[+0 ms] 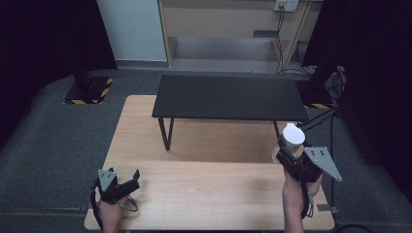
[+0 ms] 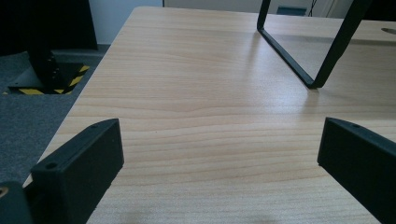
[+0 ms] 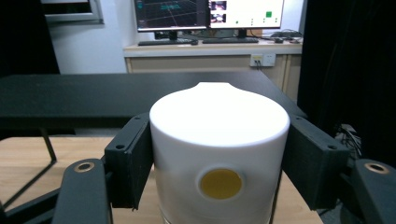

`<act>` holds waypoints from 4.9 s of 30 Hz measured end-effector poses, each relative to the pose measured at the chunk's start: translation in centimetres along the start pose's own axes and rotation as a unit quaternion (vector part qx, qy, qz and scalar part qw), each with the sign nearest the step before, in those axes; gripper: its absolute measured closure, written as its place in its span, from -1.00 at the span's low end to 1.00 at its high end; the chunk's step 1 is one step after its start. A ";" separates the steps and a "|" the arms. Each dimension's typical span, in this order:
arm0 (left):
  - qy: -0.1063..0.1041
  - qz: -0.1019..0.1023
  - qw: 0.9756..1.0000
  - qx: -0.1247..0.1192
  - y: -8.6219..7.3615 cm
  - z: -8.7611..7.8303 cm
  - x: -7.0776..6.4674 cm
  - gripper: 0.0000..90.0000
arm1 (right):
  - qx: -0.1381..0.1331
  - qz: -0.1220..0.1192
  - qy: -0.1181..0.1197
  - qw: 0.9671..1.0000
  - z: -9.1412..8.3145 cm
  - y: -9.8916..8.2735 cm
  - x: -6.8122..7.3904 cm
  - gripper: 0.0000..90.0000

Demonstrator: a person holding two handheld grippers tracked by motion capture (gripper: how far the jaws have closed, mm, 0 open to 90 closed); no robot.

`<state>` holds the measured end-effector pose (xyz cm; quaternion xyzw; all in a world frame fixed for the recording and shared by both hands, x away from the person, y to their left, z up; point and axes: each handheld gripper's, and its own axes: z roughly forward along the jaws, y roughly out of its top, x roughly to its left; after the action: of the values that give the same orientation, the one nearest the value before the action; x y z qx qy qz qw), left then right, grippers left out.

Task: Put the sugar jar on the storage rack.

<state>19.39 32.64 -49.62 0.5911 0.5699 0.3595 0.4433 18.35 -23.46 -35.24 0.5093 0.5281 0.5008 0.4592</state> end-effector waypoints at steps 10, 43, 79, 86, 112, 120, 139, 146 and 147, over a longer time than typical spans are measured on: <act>0.000 -0.005 1.000 0.000 0.0 0.0 0.1 -1.00 | -0.005 -0.012 0.016 1.000 1.2 3.9 -0.2 -0.32; -0.004 -0.010 1.000 0.001 0.1 0.1 0.3 -1.00 | -0.011 -0.025 0.021 0.999 9.5 9.9 -0.7 -0.32; -0.005 -0.010 1.000 0.018 0.6 0.4 0.4 -1.00 | -0.005 -0.018 0.030 0.999 15.5 8.7 -1.4 -0.32; -0.003 -0.005 1.000 0.021 0.7 0.5 0.2 -1.00 | -0.014 -0.022 0.031 0.999 15.6 8.2 -1.5 -0.32; -0.006 0.001 1.000 0.017 0.5 0.3 0.1 -1.00 | -0.059 -0.036 -0.017 0.997 11.9 4.3 -0.5 -0.99; -0.010 0.001 1.000 0.016 0.5 0.3 0.2 -1.00 | -0.050 -0.031 -0.005 0.998 10.2 2.1 -1.6 -0.99; -0.014 0.002 1.000 0.015 0.5 0.3 0.3 -1.00 | -0.063 -0.039 -0.008 0.997 5.1 -5.9 -2.6 -0.99; -0.015 0.002 1.000 0.015 0.5 0.3 0.3 -1.00 | -0.043 -0.027 -0.010 0.999 4.1 -8.5 -2.8 -0.99; -0.015 0.002 1.000 0.015 0.5 0.3 0.4 -1.00 | -0.040 -0.026 -0.011 0.999 4.0 -8.8 -2.8 -0.99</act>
<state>19.83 32.97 -49.30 0.6043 0.5675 0.3423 0.4422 21.84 -25.87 -44.39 0.4825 0.5157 0.5037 0.4975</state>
